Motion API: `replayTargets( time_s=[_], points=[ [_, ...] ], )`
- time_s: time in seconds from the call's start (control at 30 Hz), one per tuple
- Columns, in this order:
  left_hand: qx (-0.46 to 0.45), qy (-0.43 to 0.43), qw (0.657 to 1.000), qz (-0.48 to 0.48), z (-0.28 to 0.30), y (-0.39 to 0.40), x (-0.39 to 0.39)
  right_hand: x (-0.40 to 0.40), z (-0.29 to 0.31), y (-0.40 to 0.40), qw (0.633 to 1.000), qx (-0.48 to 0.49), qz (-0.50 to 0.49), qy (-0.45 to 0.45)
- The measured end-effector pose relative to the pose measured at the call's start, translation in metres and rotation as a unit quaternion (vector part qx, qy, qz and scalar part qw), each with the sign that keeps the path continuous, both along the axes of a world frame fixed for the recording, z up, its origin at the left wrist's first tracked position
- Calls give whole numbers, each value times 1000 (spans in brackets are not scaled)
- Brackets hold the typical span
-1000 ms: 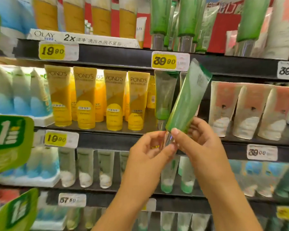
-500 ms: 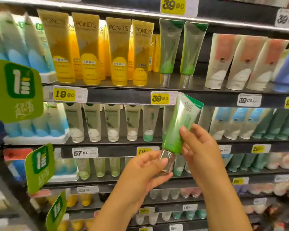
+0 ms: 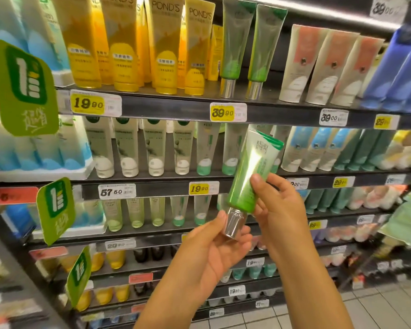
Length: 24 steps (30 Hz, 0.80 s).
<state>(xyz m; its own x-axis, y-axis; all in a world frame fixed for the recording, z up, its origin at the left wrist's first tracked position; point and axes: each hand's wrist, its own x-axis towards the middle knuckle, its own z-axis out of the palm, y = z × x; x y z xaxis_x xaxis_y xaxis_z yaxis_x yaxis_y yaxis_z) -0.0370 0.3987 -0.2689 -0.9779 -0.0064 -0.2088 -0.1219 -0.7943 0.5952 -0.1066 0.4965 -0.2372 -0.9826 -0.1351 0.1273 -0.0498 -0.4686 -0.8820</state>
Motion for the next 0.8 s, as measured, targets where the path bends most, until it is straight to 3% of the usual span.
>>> replayTargets(
  time_s=[0.5,0.8],
  points=[
    [-38,18,999,28,-15,0,4,4,-12,10,997,69,19,20],
    [-148,14,987,54,-15,-4,11,11,-10,2,989,134,57,28]
  ],
)
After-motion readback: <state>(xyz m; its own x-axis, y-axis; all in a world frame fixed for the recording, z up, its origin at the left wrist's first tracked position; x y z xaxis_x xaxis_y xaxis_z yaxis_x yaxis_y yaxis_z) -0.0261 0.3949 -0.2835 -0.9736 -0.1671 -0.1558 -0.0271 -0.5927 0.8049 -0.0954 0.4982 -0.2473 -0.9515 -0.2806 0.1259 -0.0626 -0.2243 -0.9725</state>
